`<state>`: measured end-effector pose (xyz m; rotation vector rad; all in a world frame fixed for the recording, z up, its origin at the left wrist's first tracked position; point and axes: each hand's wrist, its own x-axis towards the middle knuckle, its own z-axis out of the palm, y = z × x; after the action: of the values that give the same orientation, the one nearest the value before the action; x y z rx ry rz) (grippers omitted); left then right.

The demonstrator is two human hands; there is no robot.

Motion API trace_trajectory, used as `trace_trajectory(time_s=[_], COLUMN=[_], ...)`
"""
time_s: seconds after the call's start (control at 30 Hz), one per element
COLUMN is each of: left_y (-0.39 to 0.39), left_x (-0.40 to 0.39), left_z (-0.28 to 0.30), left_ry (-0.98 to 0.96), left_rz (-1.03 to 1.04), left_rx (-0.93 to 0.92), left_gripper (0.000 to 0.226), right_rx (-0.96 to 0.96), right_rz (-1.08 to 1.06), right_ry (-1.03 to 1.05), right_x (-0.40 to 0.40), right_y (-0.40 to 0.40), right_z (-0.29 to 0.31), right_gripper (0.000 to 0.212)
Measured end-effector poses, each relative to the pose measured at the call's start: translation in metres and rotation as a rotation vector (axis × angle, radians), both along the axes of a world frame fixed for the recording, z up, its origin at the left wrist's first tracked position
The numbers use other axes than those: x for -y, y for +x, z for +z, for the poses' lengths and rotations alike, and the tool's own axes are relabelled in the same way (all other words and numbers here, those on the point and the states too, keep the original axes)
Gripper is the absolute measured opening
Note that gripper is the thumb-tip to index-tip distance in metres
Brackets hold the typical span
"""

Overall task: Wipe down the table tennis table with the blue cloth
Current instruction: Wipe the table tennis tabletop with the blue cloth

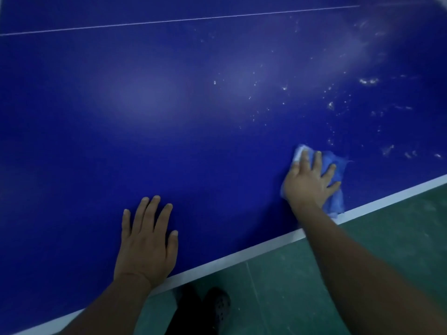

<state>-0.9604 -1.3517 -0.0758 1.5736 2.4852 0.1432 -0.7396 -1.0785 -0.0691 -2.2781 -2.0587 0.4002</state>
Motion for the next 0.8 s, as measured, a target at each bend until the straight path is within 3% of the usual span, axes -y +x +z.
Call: trace_trajectory(time_s=[0.07,0.17,0.2,0.27,0.4,0.47,0.5,0.63,0.73,0.8], left_y=[-0.001,-0.022,-0.033,-0.055,-0.085,-0.100,-0.107,-0.131,-0.136,-0.137], left_x=[-0.005,-0.021,-0.028,-0.044,-0.090,-0.116,-0.128,-0.158,-0.158,-0.158], left_z=[0.004,0.009,0.011,0.015,0.013,0.009,0.008,0.004,-0.001,-0.004], left_ry=[0.035,0.087,0.086,0.072,0.059,0.060,0.063,0.135,0.172,0.139], left_rz=[0.027,0.056,0.053,0.072,0.045,0.006,0.006,0.091,0.138,0.127], left_rx=[0.026,0.047,0.038,0.020,0.007,-0.004,0.000,0.045,0.036,0.034], left_gripper=[0.064,0.064,0.065,0.067,0.067,0.059,0.059,0.060,0.067,0.068], right_rx=[0.053,0.058,0.059,0.122,0.074,0.027,0.041,0.074,-0.039,0.008], right_rz=[0.267,1.030,1.128,0.976,0.208,0.039,0.099,0.741,0.925,1.027], right_ry=[0.059,0.086,0.061,0.063,0.000,0.014,0.054,0.159,0.128,0.120], right_x=[0.027,0.063,0.054,0.020,-0.034,-0.022,-0.008,0.051,0.031,-0.007], right_y=[-0.031,-0.039,-0.031,-0.013,-0.002,-0.032,-0.052,-0.143,-0.197,-0.204], right_z=[-0.006,-0.014,-0.012,-0.007,0.000,0.000,-0.002,-0.010,-0.016,-0.016], right_gripper=[0.055,0.049,0.048,0.052,0.050,0.050,0.050,0.053,0.047,0.052])
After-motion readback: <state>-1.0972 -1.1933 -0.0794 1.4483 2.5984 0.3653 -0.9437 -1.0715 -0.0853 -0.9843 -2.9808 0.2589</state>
